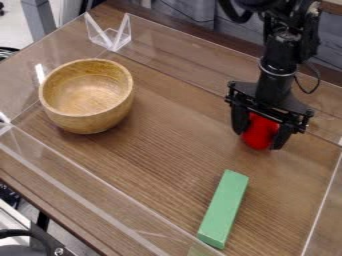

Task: Move the red fruit to the right

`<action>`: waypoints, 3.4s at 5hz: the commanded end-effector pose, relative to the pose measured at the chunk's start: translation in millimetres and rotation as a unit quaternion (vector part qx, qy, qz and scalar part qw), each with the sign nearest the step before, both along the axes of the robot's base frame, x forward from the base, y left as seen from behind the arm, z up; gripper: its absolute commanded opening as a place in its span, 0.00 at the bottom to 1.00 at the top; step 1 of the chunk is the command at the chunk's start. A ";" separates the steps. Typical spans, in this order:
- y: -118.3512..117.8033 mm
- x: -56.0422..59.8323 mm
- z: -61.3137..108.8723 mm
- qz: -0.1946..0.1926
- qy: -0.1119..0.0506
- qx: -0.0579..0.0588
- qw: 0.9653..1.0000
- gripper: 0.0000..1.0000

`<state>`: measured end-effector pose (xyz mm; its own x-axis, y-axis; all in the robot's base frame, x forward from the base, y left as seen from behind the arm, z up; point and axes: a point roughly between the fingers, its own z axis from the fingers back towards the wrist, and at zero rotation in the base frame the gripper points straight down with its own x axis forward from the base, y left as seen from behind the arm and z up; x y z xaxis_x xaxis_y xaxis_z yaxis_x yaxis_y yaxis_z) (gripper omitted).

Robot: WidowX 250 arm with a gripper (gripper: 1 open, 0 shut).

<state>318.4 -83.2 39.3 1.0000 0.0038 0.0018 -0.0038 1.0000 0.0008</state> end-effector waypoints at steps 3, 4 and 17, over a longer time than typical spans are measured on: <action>8.4 4.1 43.7 0.012 -0.042 -0.023 0.999 1.00; 12.7 3.4 49.9 0.018 -0.044 -0.027 0.998 1.00; 27.7 7.5 51.4 0.042 -0.041 -0.014 0.998 1.00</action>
